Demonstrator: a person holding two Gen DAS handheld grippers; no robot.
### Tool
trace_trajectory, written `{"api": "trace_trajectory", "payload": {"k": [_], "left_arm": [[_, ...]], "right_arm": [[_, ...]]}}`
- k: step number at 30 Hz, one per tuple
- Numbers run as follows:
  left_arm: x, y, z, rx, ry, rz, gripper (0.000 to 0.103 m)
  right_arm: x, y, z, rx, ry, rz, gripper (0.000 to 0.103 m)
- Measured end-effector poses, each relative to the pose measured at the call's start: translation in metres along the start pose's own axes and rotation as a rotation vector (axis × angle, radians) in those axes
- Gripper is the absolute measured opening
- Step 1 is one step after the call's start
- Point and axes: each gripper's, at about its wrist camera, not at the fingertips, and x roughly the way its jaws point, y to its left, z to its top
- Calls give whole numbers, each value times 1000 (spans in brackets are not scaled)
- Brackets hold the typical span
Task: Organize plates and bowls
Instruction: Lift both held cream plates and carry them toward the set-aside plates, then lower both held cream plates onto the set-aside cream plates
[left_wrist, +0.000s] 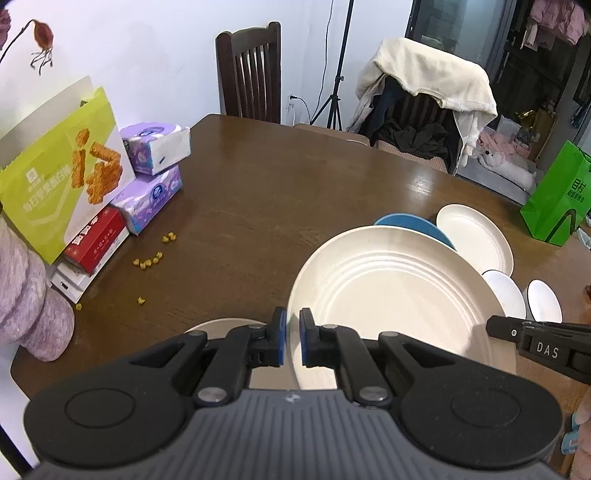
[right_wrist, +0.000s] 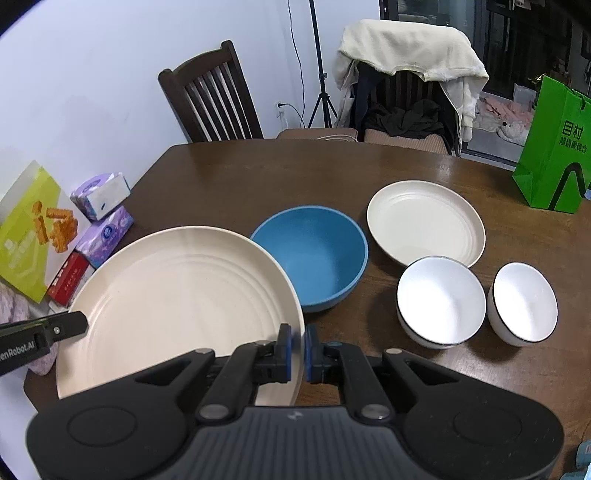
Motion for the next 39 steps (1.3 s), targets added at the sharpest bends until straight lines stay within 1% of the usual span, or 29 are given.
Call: {"api": "trace_trajectory", "payload": {"k": [10, 16, 25, 39], "left_arm": [[2, 16, -16, -11, 15, 14, 8], [8, 28, -25, -21, 27, 5, 8], [12, 42, -36, -25, 18, 10, 8], [17, 73, -50, -75, 31, 29, 8]], "right_arm": [[10, 16, -14, -20, 30, 5, 8], [18, 23, -24, -24, 41, 3, 8], [28, 35, -37, -30, 53, -3, 8], [44, 63, -48, -66, 78, 14, 8]]}}
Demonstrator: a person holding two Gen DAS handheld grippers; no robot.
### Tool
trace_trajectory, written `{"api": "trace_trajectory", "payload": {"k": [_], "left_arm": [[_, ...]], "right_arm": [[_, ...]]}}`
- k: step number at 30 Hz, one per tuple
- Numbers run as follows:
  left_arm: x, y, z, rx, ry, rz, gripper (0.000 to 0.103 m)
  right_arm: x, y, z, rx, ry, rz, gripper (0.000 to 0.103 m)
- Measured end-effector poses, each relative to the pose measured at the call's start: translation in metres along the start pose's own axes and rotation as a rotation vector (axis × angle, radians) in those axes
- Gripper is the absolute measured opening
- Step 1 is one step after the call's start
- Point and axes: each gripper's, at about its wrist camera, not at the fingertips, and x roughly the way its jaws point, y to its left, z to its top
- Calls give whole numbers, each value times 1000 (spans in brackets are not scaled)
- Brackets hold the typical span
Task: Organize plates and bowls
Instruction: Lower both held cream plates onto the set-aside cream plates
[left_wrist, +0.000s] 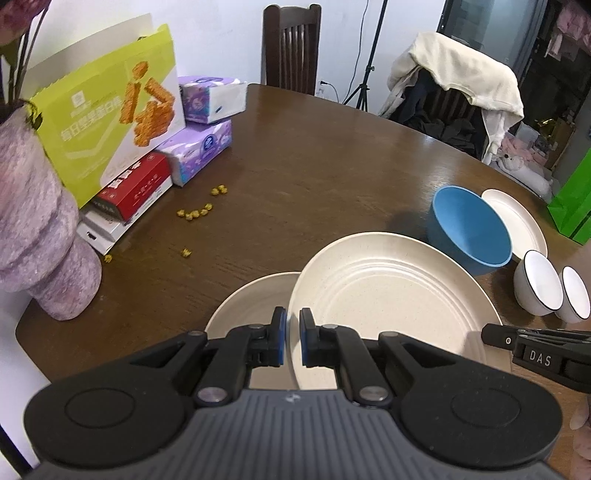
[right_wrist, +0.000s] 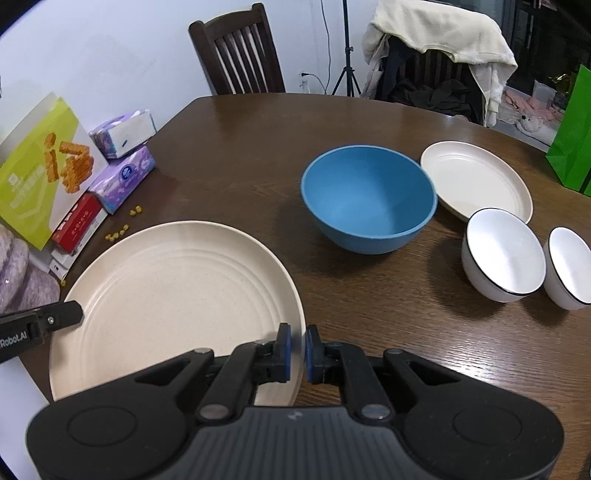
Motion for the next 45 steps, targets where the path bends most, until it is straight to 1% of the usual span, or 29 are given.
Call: {"api": "trace_trajectory", "payload": {"k": [6, 21, 33, 45], "left_arm": [[3, 10, -2, -12, 1, 11, 8], [7, 40, -2, -82, -32, 36, 8], [27, 54, -15, -107, -7, 60, 8], [39, 57, -28, -110, 4, 88, 8]], "right_arm": [[8, 9, -3, -6, 9, 11, 8], [24, 32, 0, -27, -14, 53, 8], [50, 47, -4, -80, 6, 68, 8], [63, 53, -9, -129, 20, 65, 8]]}}
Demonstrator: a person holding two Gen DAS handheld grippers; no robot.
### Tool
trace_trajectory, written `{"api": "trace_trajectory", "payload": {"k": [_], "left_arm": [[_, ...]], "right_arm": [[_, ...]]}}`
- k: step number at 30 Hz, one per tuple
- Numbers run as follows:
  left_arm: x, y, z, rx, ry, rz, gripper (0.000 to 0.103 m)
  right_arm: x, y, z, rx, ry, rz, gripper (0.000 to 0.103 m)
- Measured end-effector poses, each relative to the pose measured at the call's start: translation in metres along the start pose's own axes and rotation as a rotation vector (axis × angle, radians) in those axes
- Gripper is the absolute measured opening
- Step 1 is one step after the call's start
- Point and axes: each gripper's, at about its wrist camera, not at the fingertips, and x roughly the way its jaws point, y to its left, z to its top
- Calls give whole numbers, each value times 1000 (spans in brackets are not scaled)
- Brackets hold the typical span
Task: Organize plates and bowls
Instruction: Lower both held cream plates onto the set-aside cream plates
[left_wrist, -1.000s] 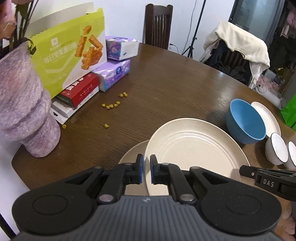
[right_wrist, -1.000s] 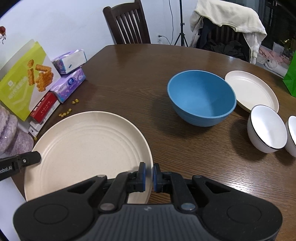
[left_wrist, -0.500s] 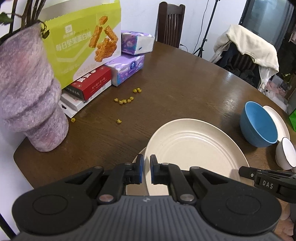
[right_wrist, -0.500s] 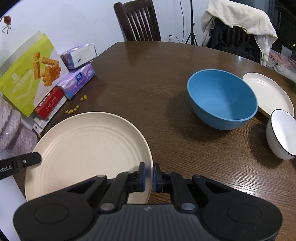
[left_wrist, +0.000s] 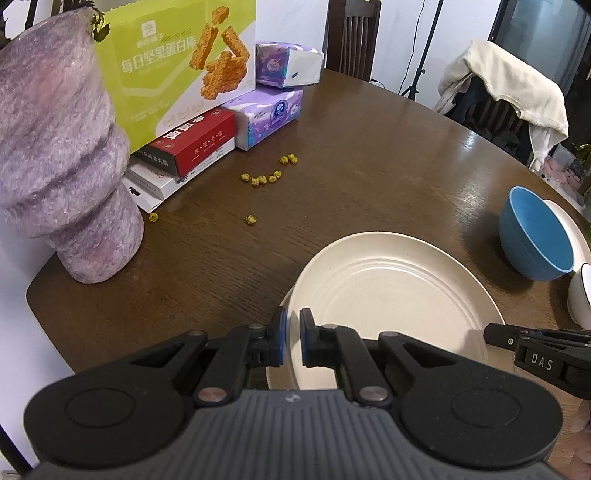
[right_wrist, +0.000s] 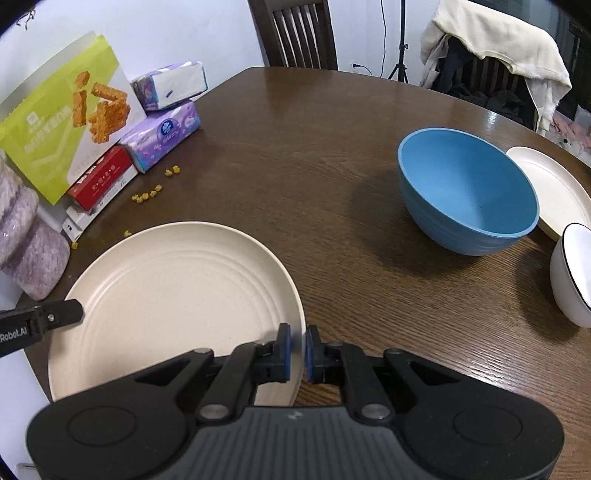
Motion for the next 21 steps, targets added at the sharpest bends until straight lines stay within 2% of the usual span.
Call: {"api": "trace_trajectory", "payload": {"k": [9, 21], "left_arm": [[10, 5, -6, -3, 12, 24, 8], [21, -1, -17, 44, 25, 60, 8]], "right_arm": [[5, 10, -4, -62, -9, -14, 8], [9, 27, -16, -202, -55, -88, 9]]}}
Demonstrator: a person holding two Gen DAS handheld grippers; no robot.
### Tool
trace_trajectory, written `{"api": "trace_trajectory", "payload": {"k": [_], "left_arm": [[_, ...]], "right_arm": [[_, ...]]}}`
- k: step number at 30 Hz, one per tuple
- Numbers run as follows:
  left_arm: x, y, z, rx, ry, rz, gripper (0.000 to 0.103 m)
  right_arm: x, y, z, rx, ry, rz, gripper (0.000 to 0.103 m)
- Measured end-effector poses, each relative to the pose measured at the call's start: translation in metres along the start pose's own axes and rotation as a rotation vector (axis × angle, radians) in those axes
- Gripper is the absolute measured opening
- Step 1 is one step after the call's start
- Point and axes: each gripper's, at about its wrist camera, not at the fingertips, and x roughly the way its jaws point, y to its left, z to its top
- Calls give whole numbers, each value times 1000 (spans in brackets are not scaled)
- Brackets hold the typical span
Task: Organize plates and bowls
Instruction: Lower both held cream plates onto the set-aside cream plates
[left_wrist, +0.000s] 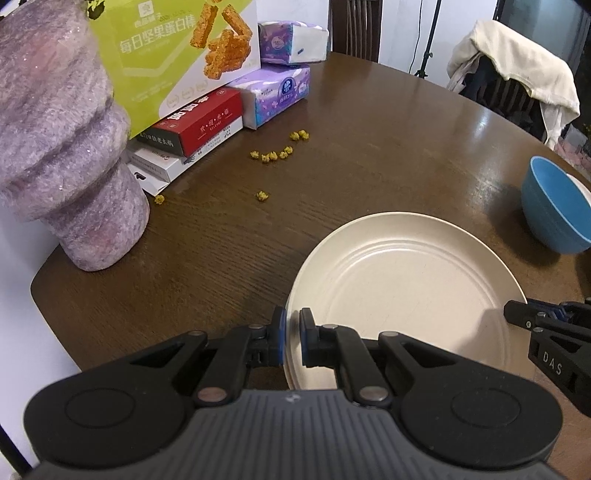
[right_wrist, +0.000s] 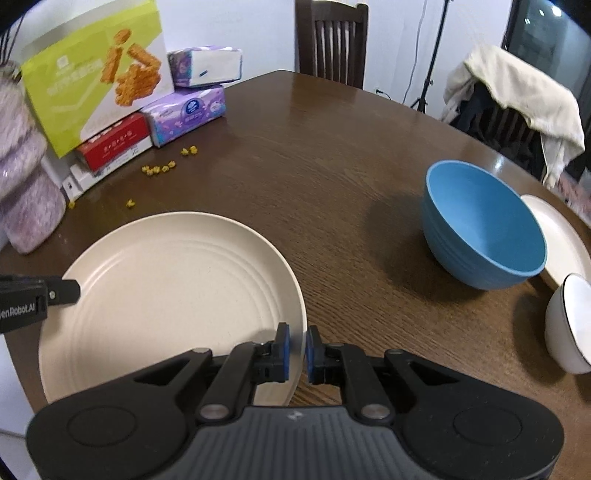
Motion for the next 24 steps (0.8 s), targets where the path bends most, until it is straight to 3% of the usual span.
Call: {"api": "trace_trajectory", "payload": {"k": [24], "left_arm": [[8, -2, -6, 15, -17, 29, 8]], "right_arm": [[10, 17, -15, -98, -28, -67, 11]]}}
